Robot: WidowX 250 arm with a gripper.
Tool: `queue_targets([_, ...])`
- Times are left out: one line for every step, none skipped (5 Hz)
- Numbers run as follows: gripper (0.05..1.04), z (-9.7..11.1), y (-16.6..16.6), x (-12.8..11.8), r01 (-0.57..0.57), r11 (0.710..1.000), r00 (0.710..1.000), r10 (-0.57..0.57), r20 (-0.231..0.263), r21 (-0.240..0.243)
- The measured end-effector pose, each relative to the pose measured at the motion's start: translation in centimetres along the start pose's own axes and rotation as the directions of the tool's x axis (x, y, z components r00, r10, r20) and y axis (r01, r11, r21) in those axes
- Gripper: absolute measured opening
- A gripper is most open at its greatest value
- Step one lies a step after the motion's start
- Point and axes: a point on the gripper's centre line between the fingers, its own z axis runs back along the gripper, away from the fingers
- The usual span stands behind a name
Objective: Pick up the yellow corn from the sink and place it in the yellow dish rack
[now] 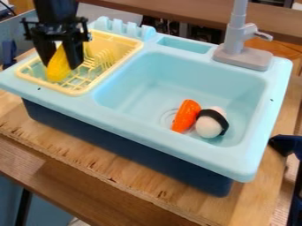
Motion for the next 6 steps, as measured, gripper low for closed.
queue_targets([0.604, -1.6, 0.5, 0.3, -0.019, 1.0, 1.0, 0.019, 0.016, -0.009])
queue_targets([0.593, -3.0, 0.8, 0.2, -0.028, 1.0, 1.0, 0.028, -0.008, -0.002])
queue_targets([0.585, -3.7, 1.3, 0.9, -0.048, 0.999, 0.999, 0.048, -0.015, 0.015])
queue_targets([0.583, -3.8, 0.9, 1.6, -0.041, 0.999, 0.999, 0.042, -0.027, 0.024])
queue_targets([0.67, -3.7, 0.6, 2.2, -0.061, 0.998, 0.997, 0.062, -0.043, 0.033])
queue_targets([0.943, -2.9, -0.5, 2.3, -0.06, 0.998, 0.997, 0.062, -0.04, 0.029])
